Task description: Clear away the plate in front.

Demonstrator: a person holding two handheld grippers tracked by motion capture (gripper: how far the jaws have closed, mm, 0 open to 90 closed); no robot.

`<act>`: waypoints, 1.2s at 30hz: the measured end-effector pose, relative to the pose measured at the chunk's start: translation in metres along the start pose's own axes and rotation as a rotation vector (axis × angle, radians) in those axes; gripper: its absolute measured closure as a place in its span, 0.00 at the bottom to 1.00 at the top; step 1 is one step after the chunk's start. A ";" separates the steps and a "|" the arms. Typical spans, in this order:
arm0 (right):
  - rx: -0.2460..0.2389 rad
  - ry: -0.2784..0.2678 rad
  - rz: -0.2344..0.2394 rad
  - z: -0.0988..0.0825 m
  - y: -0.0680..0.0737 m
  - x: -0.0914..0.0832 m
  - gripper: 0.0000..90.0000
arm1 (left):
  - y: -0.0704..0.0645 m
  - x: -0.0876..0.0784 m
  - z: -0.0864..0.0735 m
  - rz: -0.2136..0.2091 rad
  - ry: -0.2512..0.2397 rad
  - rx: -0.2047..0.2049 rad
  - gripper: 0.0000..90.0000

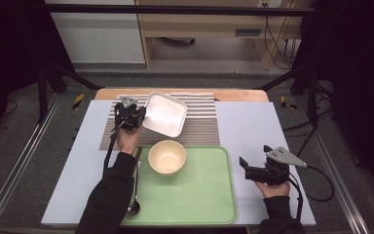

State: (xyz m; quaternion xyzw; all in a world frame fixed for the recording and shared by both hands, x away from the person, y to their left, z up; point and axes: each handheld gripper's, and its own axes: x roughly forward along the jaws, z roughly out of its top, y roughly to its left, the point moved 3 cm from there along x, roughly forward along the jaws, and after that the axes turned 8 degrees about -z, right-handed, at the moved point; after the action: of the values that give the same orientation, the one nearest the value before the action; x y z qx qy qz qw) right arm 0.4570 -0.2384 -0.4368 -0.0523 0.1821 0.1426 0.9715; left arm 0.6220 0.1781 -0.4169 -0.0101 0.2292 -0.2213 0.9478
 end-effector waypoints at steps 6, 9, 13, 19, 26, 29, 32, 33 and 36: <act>0.000 -0.001 0.000 0.000 0.001 0.000 0.04 | -0.004 -0.019 0.012 -0.018 -0.052 0.007 0.98; -0.006 -0.001 -0.002 0.000 0.001 0.000 0.04 | -0.007 -0.028 0.018 -0.030 -0.074 0.011 0.98; -0.006 0.000 -0.002 0.000 0.001 0.000 0.04 | -0.011 -0.041 0.025 -0.050 -0.099 0.024 0.98; -0.007 -0.005 -0.005 0.001 0.001 -0.001 0.04 | -0.022 -0.059 0.030 -0.096 -0.120 0.043 0.98; -0.014 -0.004 -0.008 0.001 0.001 -0.001 0.03 | -0.035 -0.076 0.033 -0.134 -0.136 0.071 0.98; -0.014 -0.005 -0.009 0.001 0.001 -0.001 0.03 | -0.040 -0.083 0.033 -0.146 -0.142 0.081 0.98; -0.014 -0.005 -0.010 0.001 0.001 -0.001 0.03 | -0.045 -0.091 0.033 -0.166 -0.149 0.091 0.98; -0.014 -0.005 -0.011 0.001 0.001 -0.001 0.03 | -0.047 -0.093 0.033 -0.171 -0.152 0.096 0.98; -0.014 -0.005 -0.013 0.001 0.001 -0.002 0.03 | -0.053 -0.101 0.032 -0.191 -0.158 0.109 0.98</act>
State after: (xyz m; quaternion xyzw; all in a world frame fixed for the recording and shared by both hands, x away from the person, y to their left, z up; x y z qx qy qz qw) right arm 0.4555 -0.2376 -0.4354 -0.0598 0.1783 0.1378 0.9724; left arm 0.5332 0.1702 -0.3387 0.0024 0.1397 -0.3213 0.9366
